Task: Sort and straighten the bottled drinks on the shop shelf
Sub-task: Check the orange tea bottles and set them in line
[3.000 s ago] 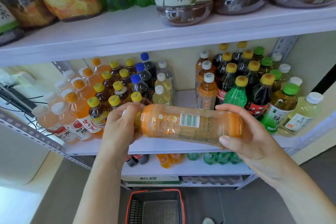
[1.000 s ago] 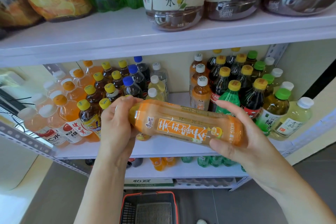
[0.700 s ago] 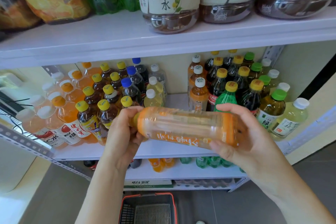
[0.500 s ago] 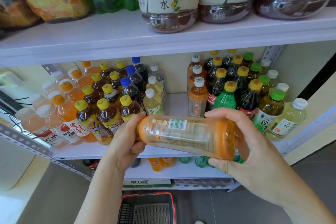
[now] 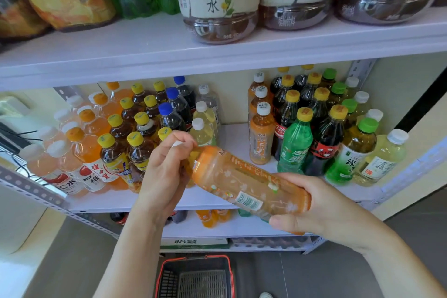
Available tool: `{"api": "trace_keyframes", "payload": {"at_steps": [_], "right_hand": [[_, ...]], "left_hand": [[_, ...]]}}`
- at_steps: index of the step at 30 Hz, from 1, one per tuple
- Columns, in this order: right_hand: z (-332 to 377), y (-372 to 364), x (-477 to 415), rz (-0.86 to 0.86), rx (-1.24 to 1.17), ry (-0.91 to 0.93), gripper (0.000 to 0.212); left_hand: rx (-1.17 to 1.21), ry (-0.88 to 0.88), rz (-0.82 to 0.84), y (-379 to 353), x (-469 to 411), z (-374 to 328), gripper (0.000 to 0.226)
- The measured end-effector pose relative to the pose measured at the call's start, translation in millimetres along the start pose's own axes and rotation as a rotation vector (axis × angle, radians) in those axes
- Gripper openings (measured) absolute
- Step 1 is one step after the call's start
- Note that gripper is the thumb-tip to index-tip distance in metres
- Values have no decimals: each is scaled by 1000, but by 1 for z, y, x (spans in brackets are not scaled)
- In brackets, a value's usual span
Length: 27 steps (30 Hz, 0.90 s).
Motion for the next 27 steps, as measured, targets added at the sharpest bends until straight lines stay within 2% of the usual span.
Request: {"api": "trace_keyframes", "payload": {"at_steps": [3,5,7,9,14,19,22,25,27], "right_hand": [[12,15,9,-255,-41,39,69],[21,26,15,-428,98,102,78],[26,28,18,-515,231,156,81],[23,27,18,-530,250,163,82],[14,19,17,-517,210,156,81],[2,19,15,-577,196,120,81],[-11,16,9,-567,238,66,73],[-18,13,0,-509,393,37,58],[-20,18,-4,-510,445,36,56]], "left_hand": [[-23,42,-20,-2,-3,3,13],[-183,53,-99,3,-7,8,15],[-355,66,-153,7,-9,15,24],[-372,87,-187,8,-9,21,28],[-209,107,-213,4,-14,22,22],[-98,124,-90,-14,-13,18,31],[-175,-28,25,-36,-13,0,17],[-478,-338,156,-72,-8,-22,11],[-717,-528,222,-97,0,-27,11]]}}
Point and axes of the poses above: each hand's wrist, its own x-axis away from the middle knuckle, its own y-axis out of the back of the hand, z = x × y, the point moved 10 cm from there along -x, towards the middle knuckle, and after that the axes turned 12 degrees about -z, right-handed, at the moved point
